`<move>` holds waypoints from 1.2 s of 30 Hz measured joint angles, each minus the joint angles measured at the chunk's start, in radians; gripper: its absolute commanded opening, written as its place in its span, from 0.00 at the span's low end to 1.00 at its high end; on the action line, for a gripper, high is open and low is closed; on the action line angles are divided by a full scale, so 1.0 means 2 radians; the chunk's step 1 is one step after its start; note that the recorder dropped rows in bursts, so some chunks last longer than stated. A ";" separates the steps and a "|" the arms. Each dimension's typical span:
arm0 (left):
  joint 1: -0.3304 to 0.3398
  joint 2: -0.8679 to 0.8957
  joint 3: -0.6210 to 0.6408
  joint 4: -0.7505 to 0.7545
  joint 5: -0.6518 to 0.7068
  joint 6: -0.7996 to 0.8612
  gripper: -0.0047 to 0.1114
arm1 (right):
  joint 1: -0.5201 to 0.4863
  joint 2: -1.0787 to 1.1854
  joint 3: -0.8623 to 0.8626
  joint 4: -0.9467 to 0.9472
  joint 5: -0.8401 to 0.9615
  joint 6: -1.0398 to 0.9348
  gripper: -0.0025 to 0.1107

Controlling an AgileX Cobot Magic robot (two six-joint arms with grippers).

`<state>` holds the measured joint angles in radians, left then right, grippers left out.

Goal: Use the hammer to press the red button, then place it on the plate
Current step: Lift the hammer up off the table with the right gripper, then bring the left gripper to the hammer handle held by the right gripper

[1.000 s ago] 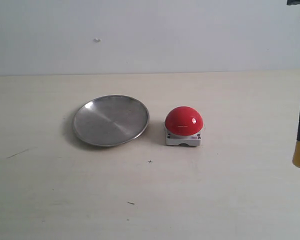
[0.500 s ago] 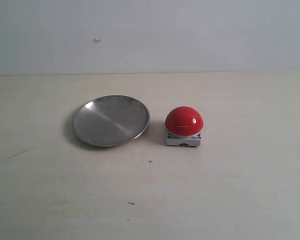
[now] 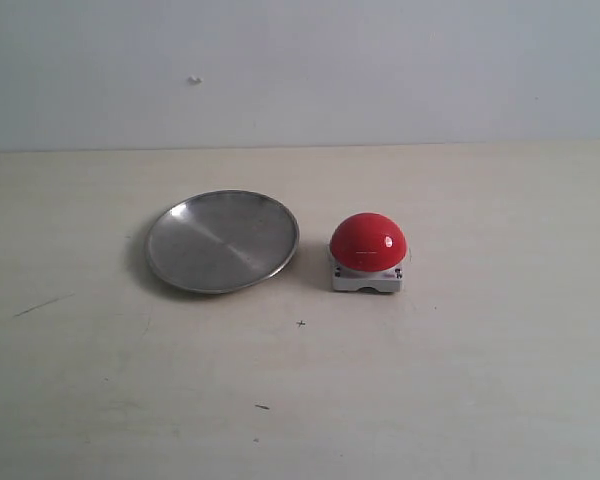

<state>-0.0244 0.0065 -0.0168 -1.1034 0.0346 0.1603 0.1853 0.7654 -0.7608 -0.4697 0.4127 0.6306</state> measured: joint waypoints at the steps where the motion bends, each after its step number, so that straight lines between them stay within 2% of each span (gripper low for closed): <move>1: 0.000 0.000 -0.006 -0.004 -0.003 0.000 0.04 | 0.000 0.000 0.000 0.000 -0.001 0.000 0.02; 6: 0.000 -0.001 -0.061 -0.004 0.000 -0.001 0.04 | 0.000 0.001 0.000 -0.002 -0.011 0.000 0.02; 9: 0.000 0.013 -0.100 -0.002 0.025 0.004 0.04 | 0.000 0.001 0.000 -0.003 -0.021 0.000 0.02; 13: 0.000 0.078 -0.141 -0.007 0.081 0.041 0.04 | 0.000 0.005 0.000 -0.006 -0.029 0.000 0.02; 15: 0.000 0.124 -0.161 -0.023 0.105 0.093 0.04 | 0.000 0.008 0.000 -0.005 -0.030 0.000 0.02; 17: 0.000 0.196 -0.187 -0.073 0.145 0.208 0.04 | 0.000 0.014 0.000 -0.005 -0.030 0.000 0.02; 18: 0.000 0.251 -0.208 -0.137 0.198 0.307 0.04 | 0.000 0.018 0.000 -0.005 -0.030 0.000 0.02; 21: 0.000 0.333 -0.226 -0.246 0.318 0.457 0.04 | 0.000 0.023 0.000 -0.005 -0.030 0.000 0.02; 22: 0.000 0.387 -0.234 -0.288 0.415 0.536 0.06 | 0.000 0.029 0.000 -0.005 -0.030 0.000 0.02; 23: -0.002 0.416 -0.240 -0.297 0.456 0.571 0.13 | 0.000 0.031 0.000 -0.005 -0.030 0.000 0.02; 24: -0.014 0.472 -0.248 -0.306 0.514 0.640 0.17 | 0.000 0.036 0.000 -0.005 -0.030 0.000 0.02; 25: -0.026 0.498 -0.252 -0.310 0.534 0.673 0.27 | 0.000 0.037 0.000 -0.005 -0.030 0.000 0.02; 26: -0.058 0.542 -0.257 -0.314 0.551 0.728 0.31 | 0.000 0.041 0.000 -0.003 -0.033 0.000 0.02; 27: -0.080 0.565 -0.259 -0.314 0.552 0.756 0.38 | 0.000 0.042 0.000 0.001 -0.034 0.000 0.02; 29: -0.152 0.622 -0.275 -0.314 0.536 0.813 0.46 | 0.000 0.048 0.000 0.016 -0.041 0.000 0.02; 30: -0.186 0.652 -0.292 -0.314 0.520 0.830 0.48 | 0.000 0.050 0.000 0.023 -0.044 0.000 0.02; 33: -0.257 0.708 -0.337 -0.313 0.492 0.853 0.55 | 0.000 0.054 0.000 0.030 -0.044 0.000 0.02; 36: -0.340 0.775 -0.423 -0.312 0.467 0.867 0.54 | 0.000 0.054 0.000 0.032 -0.044 0.001 0.02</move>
<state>-0.7051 1.5558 -0.8633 -1.7271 0.9680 1.8949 0.1853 0.8732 -0.7608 -0.4057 0.3241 0.6325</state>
